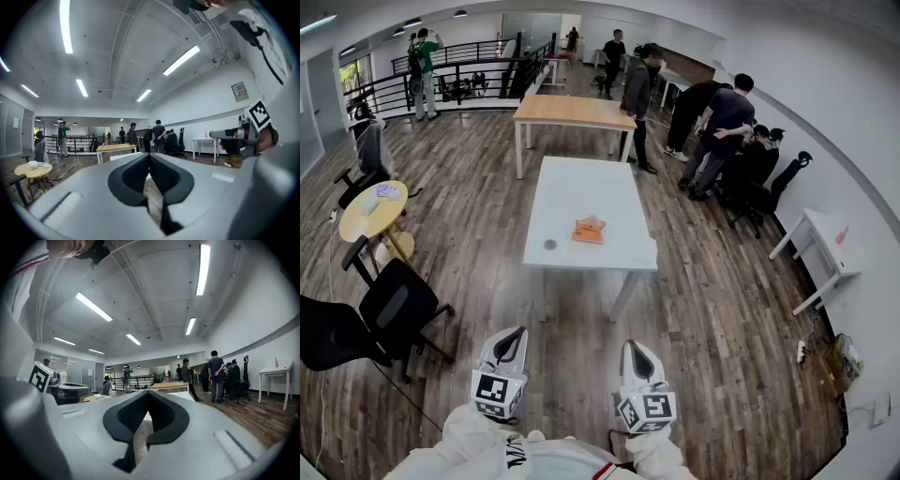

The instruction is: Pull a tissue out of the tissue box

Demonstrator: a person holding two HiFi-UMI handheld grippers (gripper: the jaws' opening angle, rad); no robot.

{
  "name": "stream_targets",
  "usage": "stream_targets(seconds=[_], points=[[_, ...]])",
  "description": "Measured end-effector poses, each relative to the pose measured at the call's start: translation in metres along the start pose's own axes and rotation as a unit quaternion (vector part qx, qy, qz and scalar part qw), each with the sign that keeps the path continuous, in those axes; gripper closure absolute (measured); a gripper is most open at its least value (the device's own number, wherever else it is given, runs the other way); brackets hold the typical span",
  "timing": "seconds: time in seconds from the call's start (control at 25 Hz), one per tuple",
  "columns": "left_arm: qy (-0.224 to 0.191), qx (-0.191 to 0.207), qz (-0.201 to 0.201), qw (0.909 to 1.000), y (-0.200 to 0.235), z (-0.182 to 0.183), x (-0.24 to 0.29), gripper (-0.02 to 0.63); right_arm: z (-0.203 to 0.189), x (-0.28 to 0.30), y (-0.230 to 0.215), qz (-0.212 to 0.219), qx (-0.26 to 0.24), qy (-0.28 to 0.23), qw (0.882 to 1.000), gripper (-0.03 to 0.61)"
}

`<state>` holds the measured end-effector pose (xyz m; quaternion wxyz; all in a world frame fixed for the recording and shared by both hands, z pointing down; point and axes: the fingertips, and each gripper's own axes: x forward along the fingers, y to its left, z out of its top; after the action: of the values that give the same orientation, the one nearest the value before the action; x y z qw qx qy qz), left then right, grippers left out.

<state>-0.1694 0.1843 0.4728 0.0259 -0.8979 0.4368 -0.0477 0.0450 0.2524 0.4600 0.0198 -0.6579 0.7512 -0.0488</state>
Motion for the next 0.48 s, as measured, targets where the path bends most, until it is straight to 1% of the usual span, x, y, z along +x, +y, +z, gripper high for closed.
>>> stream_targets(seconds=[0.48], points=[[0.001,0.005,0.005,1.0000,0.0008,0.0027,0.0020,0.614,0.0008,0.0040,-0.0028,0.003,0.008,-0.008,1.000,0.577]])
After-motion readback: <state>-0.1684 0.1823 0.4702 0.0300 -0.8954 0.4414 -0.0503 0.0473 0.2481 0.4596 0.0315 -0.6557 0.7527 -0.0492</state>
